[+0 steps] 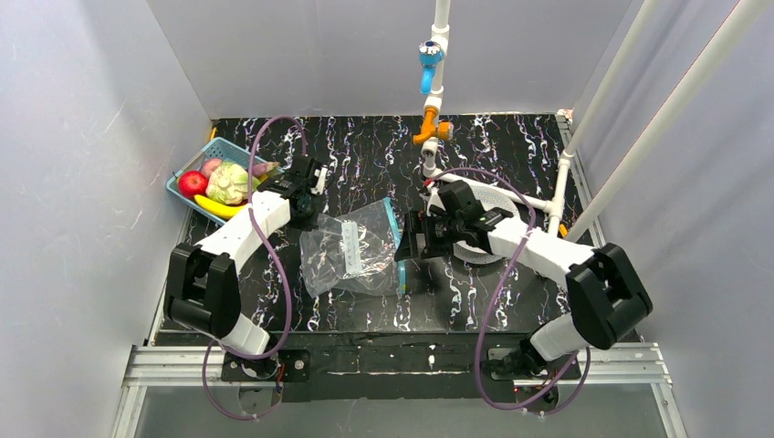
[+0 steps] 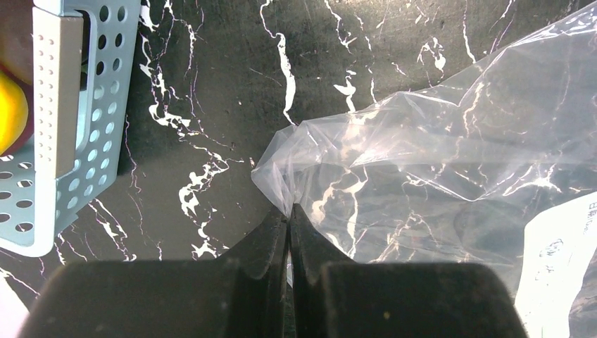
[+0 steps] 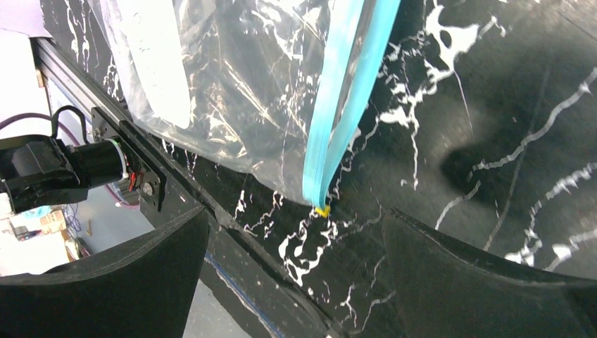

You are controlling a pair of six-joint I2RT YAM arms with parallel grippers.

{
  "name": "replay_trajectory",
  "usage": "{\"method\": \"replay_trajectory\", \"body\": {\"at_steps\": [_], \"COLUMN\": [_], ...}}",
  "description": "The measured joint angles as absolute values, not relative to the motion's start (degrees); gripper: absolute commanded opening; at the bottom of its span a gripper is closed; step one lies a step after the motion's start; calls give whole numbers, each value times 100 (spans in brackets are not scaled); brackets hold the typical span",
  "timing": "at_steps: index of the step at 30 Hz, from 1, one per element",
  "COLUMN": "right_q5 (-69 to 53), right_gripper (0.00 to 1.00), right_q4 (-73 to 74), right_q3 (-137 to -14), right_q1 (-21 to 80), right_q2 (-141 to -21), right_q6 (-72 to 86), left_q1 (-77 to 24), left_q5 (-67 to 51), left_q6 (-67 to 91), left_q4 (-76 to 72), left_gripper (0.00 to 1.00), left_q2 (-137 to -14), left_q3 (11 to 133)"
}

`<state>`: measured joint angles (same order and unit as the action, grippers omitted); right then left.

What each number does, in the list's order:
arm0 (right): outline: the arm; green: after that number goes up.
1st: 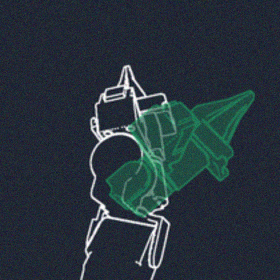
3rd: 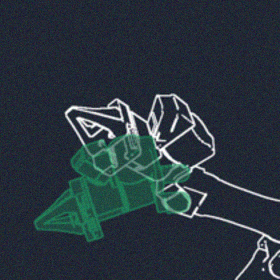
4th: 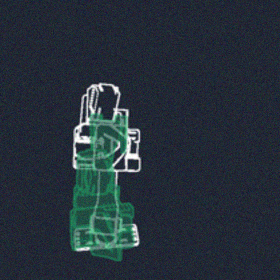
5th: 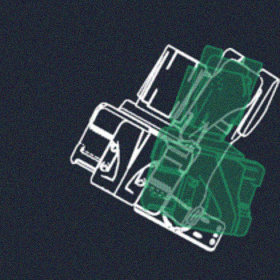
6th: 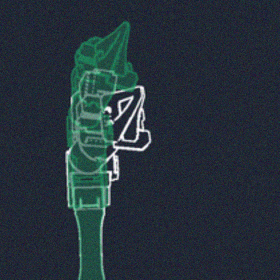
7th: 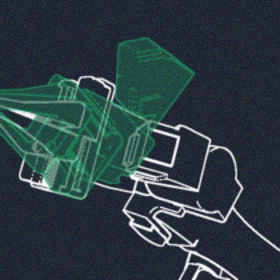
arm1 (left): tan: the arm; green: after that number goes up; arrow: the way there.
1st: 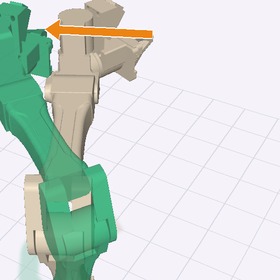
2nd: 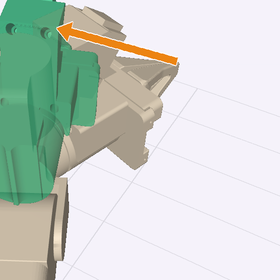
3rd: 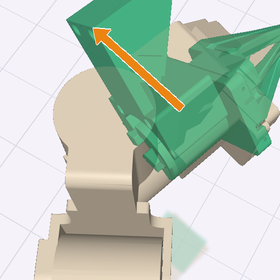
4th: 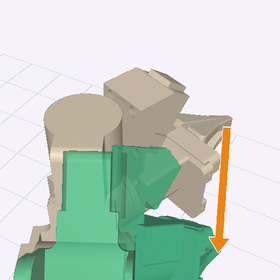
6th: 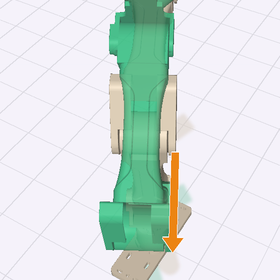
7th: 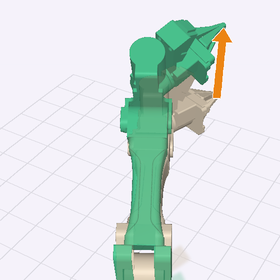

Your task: Place the food in the zip-top bag and seal the zipper

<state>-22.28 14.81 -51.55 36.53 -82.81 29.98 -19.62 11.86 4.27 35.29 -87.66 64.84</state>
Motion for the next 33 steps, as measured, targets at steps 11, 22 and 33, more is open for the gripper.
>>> {"method": "replay_trajectory", "body": {"at_steps": [11,22,33], "right_q5": [-2305,-2285,-1846], "right_gripper": [37,1,1], "right_q4": [814,578,1068], "right_q3": [-5529,-5463,-5553], "right_q1": [4189,4239,4416], "right_q2": [-9463,-8779,-7738], "right_q6": [3146,3181,2810], "left_q1": [-1986,-2051,-2355], "left_q5": [1114,1039,1041], "left_q6": [454,515,607], "left_q4": [3437,3319,2729], "left_gripper": [0,28,77], "left_q2": [-8744,-8621,-7026], "left_q3": [6488,6484,5758]}}
